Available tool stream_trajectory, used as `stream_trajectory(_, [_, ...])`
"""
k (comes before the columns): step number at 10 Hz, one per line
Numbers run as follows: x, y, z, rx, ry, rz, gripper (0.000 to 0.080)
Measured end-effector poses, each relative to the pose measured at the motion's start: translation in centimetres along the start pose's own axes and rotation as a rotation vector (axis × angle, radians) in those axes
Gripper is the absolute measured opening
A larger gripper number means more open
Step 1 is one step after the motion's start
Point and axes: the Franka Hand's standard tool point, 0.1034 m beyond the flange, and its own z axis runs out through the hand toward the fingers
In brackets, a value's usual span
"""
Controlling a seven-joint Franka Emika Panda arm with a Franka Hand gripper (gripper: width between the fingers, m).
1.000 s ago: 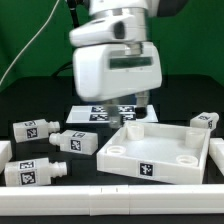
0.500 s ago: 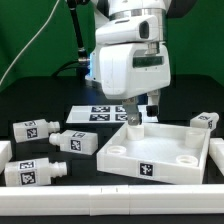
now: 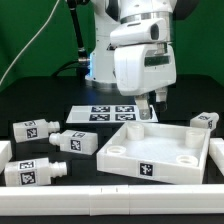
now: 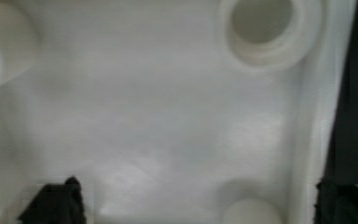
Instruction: Assemble one leg
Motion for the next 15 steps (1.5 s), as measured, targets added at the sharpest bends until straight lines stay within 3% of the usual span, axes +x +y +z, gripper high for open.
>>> stream_trajectory(1, [-0.6, -1.4, 0.4, 0.015, -0.006, -0.001, 0.0649])
stream_trajectory(3, [-1.8, -2.6, 2.1, 0.034, -0.003, 0.001, 0.0649])
stream_trajectory(5, [-1.5, -2.3, 1.8, 0.029, -0.002, 0.001, 0.0649])
stream_trajectory(8, [-1.1, -3.3, 2.6, 0.046, 0.000, -0.013, 0.0649])
stream_trajectory(12, [-1.0, -3.6, 3.2, 0.056, 0.000, -0.043, 0.0649])
stream_trajectory(14, [-1.1, -3.5, 3.3, 0.057, -0.001, -0.041, 0.0395])
stream_trajectory(15, [-1.1, -3.5, 3.3, 0.057, -0.001, -0.041, 0.0395])
